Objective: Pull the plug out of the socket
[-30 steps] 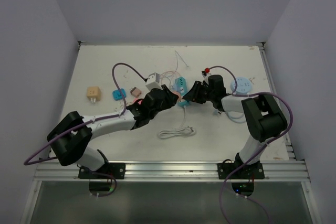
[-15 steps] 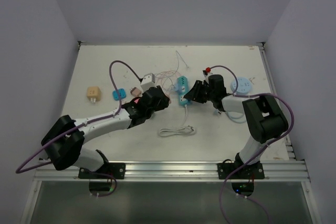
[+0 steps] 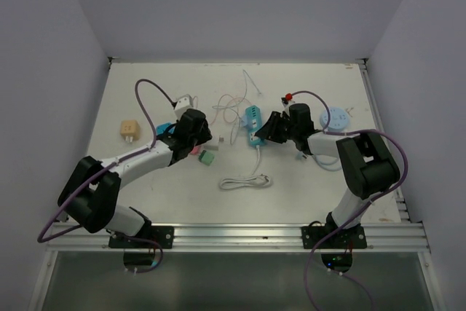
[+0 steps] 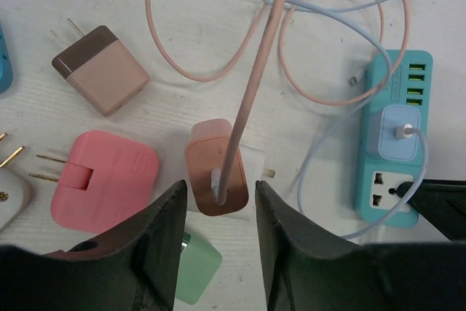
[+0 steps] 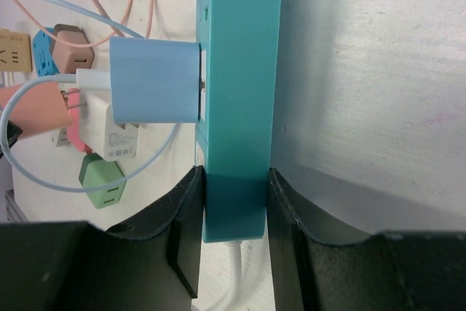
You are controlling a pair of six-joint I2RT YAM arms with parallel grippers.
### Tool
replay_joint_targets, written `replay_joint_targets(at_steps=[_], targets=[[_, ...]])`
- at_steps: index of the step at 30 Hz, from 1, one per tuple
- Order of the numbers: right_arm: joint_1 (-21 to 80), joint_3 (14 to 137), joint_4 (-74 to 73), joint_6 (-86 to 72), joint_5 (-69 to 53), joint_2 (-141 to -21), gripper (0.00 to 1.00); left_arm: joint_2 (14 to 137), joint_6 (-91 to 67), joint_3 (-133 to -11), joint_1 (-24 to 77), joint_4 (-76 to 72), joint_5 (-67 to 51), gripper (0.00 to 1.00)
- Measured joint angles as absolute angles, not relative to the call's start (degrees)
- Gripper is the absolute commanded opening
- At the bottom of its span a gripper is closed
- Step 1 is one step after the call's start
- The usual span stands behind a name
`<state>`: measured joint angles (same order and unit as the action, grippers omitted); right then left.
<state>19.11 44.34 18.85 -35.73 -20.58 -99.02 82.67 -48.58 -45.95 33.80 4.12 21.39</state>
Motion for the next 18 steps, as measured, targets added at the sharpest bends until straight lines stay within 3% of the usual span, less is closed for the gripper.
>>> replay_joint_targets(at_steps=[8, 11, 18], targets=[[19.09, 44.34, 18.87, -35.68, -20.69, -99.02, 0.00, 82.72, -46.94, -45.95, 31.03, 1.23, 16.73, 0.89], [19.09, 44.34, 18.87, -35.57, -20.69, -99.02, 0.00, 82.72, -46.78, -45.95, 30.87, 0.40, 14.39, 0.96], [19.18, 44.34, 18.87, -35.29, -20.69, -99.02, 0.00, 82.74, -46.39, -48.23, 31.55, -0.10, 8.12, 1.00]])
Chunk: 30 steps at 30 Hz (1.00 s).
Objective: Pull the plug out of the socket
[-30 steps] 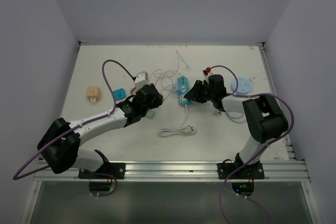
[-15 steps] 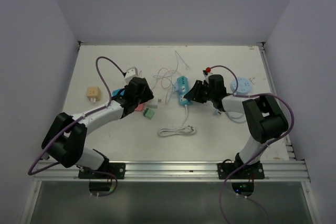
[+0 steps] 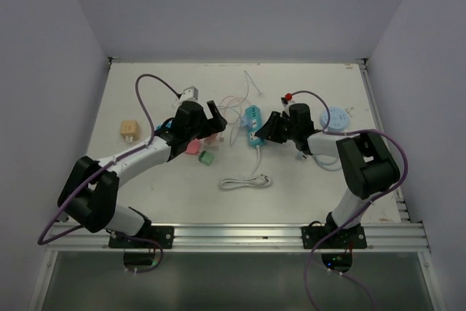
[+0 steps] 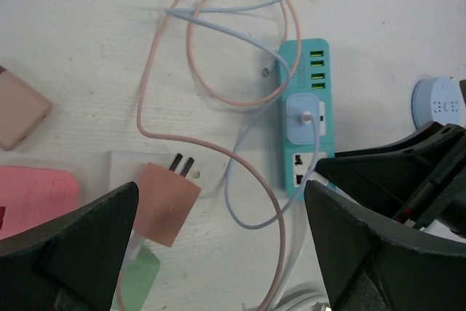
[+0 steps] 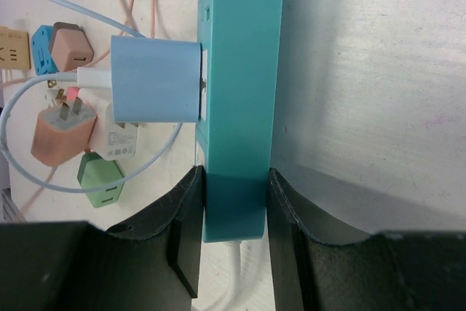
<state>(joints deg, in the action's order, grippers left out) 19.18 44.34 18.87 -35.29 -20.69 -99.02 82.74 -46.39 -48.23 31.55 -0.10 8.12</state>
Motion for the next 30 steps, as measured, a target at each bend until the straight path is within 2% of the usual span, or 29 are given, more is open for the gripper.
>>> replay_joint_targets(at_steps=[13, 19, 27, 30], targets=[[19.62, 44.34, 18.94, -34.30, -20.43, -98.91, 0.00, 84.55, -40.62, -59.88, 37.34, 2.61, 13.69, 0.99], [19.88, 44.36, 18.92, -33.82, -20.05, -98.80, 0.00, 95.09, -38.30, -68.97, 38.98, 4.29, 11.16, 0.93], [19.94, 44.36, 18.94, -33.47, -20.01, -98.80, 0.00, 106.65, -37.85, -76.18, 39.07, 9.63, 7.79, 0.89], [19.99, 44.36, 18.94, -33.39, -20.01, -98.76, 0.00, 109.75, -37.89, -78.28, 39.05, 11.00, 6.70, 0.85]])
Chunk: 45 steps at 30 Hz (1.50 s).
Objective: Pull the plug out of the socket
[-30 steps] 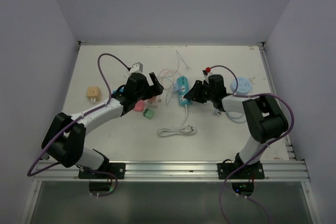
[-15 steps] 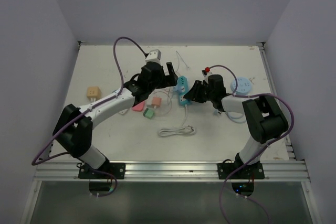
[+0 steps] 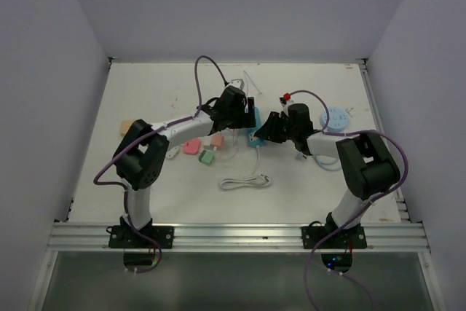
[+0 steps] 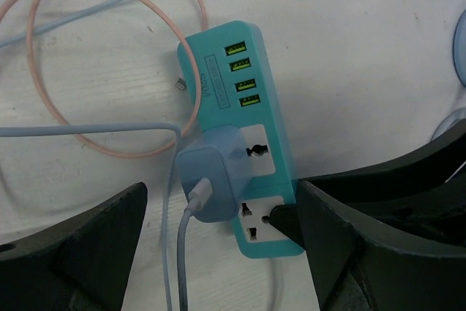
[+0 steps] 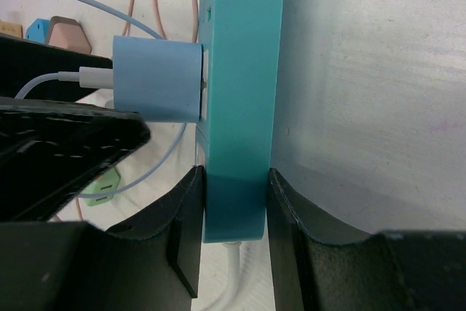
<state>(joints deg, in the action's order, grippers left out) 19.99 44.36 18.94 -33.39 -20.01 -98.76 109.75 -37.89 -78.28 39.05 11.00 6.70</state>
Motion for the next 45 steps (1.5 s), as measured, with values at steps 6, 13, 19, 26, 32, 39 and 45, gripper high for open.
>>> replay_joint_targets(at_steps=[6, 13, 19, 26, 32, 39, 45], targets=[[19.99, 44.36, 18.85, -33.21, -19.94, -98.70, 0.00, 113.06, -38.52, -78.72, 38.96, 11.51, 3.99, 0.70], [20.14, 44.36, 18.87, -33.15, -19.88, -98.70, 0.00, 114.39, -41.15, -78.94, 38.00, 10.96, 1.06, 0.32], [20.23, 44.56, 18.72, -33.21, -18.96, -98.70, 0.00, 113.75, -44.18, -76.69, 37.21, 7.57, -0.82, 0.01], [20.97, 45.47, 17.23, -32.64, -17.76, -98.70, 0.00, 111.79, -48.60, -71.79, 36.01, 2.70, -2.52, 0.00], [21.56, 46.72, 14.87, -32.34, -16.36, -98.70, 0.00, 107.94, -51.77, -67.72, 35.88, 0.64, -0.67, 0.00], [21.30, 48.18, 12.60, -33.08, -12.45, -98.72, 0.00, 101.67, -54.78, -62.89, 34.87, -2.35, 2.52, 0.00], [21.28, 48.31, 12.40, -33.91, -11.00, -98.72, 0.00, 100.25, -54.43, -61.60, 34.33, -2.09, 4.86, 0.00]])
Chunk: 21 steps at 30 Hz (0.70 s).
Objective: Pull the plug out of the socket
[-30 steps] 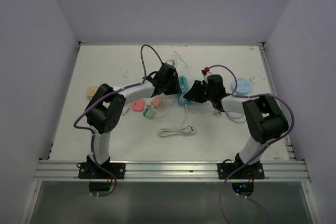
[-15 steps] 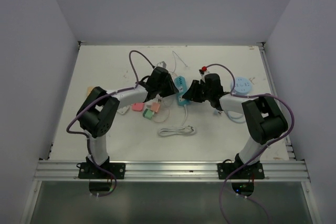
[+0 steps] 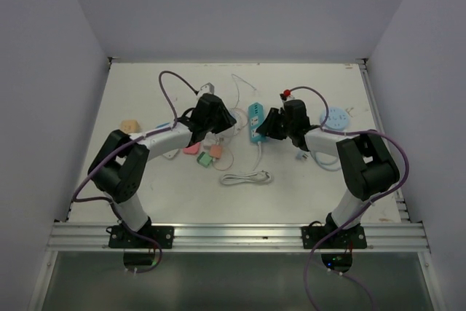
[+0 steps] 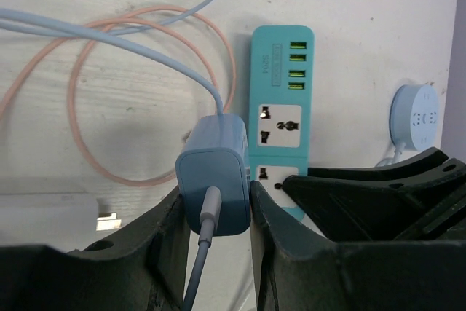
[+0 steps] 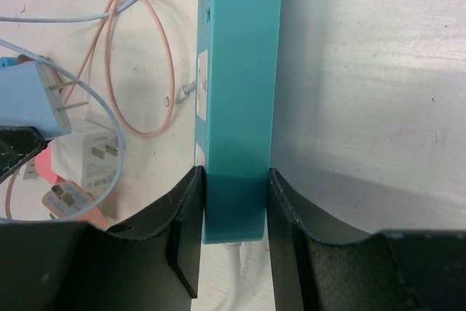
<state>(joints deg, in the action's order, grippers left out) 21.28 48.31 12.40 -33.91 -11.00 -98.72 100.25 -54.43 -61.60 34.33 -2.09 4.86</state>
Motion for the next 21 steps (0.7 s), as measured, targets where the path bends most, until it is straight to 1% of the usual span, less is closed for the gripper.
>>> replay_joint_targets(at_steps=[3, 6, 8, 9, 11, 12, 14, 15, 16, 17, 18, 20, 21], targets=[[21.02, 48.29, 12.36, -34.50, -10.98, -98.70, 0.00, 98.65, -53.76, -58.92, 32.58, -1.78, 5.34, 0.03], [20.05, 48.14, 12.49, -35.29, -11.09, -98.70, 0.00, 97.91, -52.58, -57.30, 30.09, -1.08, 5.91, 0.09], [18.98, 47.57, 13.04, -36.10, -11.25, -98.54, 0.00, 97.89, -51.62, -56.95, 28.88, -0.89, 6.13, 0.15], [18.44, 47.29, 13.26, -36.49, -11.38, -98.43, 0.00, 97.89, -51.22, -56.86, 28.34, -0.78, 6.20, 0.22], [17.50, 46.85, 13.54, -37.12, -11.51, -98.21, 0.00, 97.89, -50.24, -56.84, 27.59, -0.69, 6.20, 0.30], [16.99, 46.61, 13.76, -37.45, -11.57, -98.17, 0.00, 97.89, -49.84, -56.84, 27.40, -0.69, 6.13, 0.40], [16.45, 46.41, 14.13, -37.85, -11.75, -98.17, 0.01, 97.89, -48.99, -56.84, 27.38, -0.71, 5.91, 0.47], [16.27, 46.35, 14.22, -38.02, -11.79, -98.17, 0.09, 97.89, -48.73, -56.82, 27.38, -0.71, 5.74, 0.53], [16.14, 46.28, 14.28, -38.15, -11.94, -98.17, 0.14, 97.84, -48.31, -56.75, 27.38, -0.75, 5.65, 0.55], [16.10, 46.19, 14.37, -38.28, -12.03, -98.15, 0.18, 97.71, -48.12, -56.62, 27.38, -0.75, 5.45, 0.58], [16.10, 46.13, 14.44, -38.37, -12.03, -98.10, 0.21, 97.45, -47.72, -56.42, 27.40, -0.75, 5.32, 0.64], [16.05, 45.84, 14.44, -38.41, -11.94, -97.78, 0.30, 96.60, -47.00, -56.10, 27.38, -0.51, 5.28, 0.70], [16.01, 45.63, 14.35, -38.41, -11.88, -97.51, 0.33, 96.05, -46.81, -55.99, 27.38, -0.47, 5.28, 0.74]])
